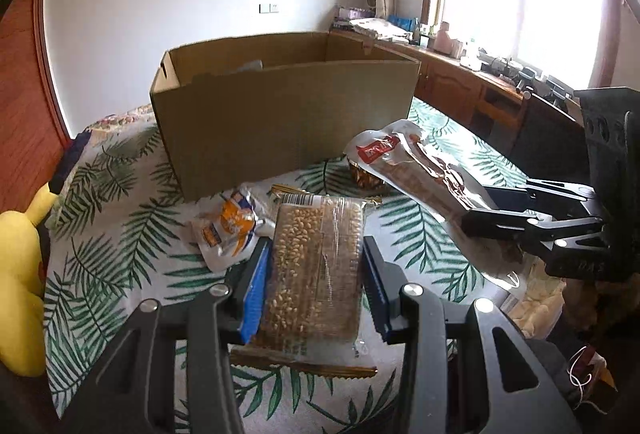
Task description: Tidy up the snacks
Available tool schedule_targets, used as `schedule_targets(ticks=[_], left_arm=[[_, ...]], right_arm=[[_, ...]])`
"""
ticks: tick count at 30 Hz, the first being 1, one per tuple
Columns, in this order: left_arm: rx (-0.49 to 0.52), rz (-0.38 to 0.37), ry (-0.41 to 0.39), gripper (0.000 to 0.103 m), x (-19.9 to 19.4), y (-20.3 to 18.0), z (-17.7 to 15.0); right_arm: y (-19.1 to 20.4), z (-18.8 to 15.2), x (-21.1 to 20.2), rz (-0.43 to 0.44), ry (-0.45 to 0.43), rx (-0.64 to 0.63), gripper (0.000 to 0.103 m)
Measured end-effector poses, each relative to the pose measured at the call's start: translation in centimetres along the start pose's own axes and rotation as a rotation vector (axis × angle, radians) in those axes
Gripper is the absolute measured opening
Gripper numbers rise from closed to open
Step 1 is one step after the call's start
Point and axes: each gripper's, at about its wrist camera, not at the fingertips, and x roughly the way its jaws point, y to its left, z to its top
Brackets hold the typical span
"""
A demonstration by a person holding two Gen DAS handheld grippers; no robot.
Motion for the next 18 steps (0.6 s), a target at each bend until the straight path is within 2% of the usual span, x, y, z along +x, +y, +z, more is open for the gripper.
schedule_targets(ticks=[9,18], left_arm=[[0.0,0.004,-0.053,0.042,-1.3,0.1,2.8],[0.002,0.02,-0.102,0.042,-2.1,0.7,6.3]], right_arm=[[-0.6,2.6,-2.4,-0.008,-0.067,-0.022,0.04],[-1.2,6.1,-3.1,-0.007,-0.109,-0.039,0.04]])
